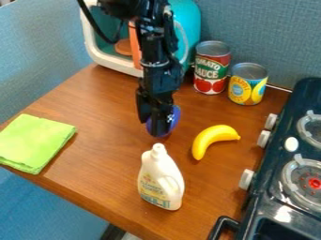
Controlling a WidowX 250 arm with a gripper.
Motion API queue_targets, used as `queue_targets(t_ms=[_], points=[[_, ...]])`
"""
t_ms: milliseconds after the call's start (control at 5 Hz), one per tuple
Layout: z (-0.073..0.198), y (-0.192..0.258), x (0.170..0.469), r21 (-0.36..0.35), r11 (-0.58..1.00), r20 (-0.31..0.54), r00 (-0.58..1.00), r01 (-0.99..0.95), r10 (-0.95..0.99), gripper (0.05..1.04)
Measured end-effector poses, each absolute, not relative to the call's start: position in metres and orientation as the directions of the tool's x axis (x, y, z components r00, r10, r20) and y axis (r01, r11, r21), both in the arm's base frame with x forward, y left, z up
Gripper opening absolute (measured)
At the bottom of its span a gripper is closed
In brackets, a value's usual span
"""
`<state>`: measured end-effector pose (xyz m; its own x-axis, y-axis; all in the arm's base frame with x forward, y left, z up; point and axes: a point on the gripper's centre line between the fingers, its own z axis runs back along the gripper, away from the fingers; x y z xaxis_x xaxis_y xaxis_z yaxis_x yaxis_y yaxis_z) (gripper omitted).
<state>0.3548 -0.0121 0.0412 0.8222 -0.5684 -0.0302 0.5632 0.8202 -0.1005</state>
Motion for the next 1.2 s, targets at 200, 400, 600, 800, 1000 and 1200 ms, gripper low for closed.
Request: queue_targets(t_ms=[200, 400, 600, 800, 1000, 1200], points=[[0.031, -0.012, 0.356, -0.114, 0.802, -0.044, 0.803, 0.587, -0.594, 0.814], [0.029, -0.014, 0.358, -0.094, 0.784, -0.055, 0.783, 0.613, -0.619, 0.814], [0.028, -0.015, 0.357, -0.08, 0.784, -0.072, 0.781, 0.616, -0.621, 0.908], [0.026, -0.015, 0.354, -0.086, 0.784, -0.087, 0.779, 0.615, -0.621, 1.007], [0.03, -0.018, 0.349, -0.09, 0.787, -0.061, 0.786, 0.61, -0.615, 1.003], [0.037, -0.018, 0.352, -0.074, 0.798, -0.036, 0.798, 0.599, -0.602, 1.001]])
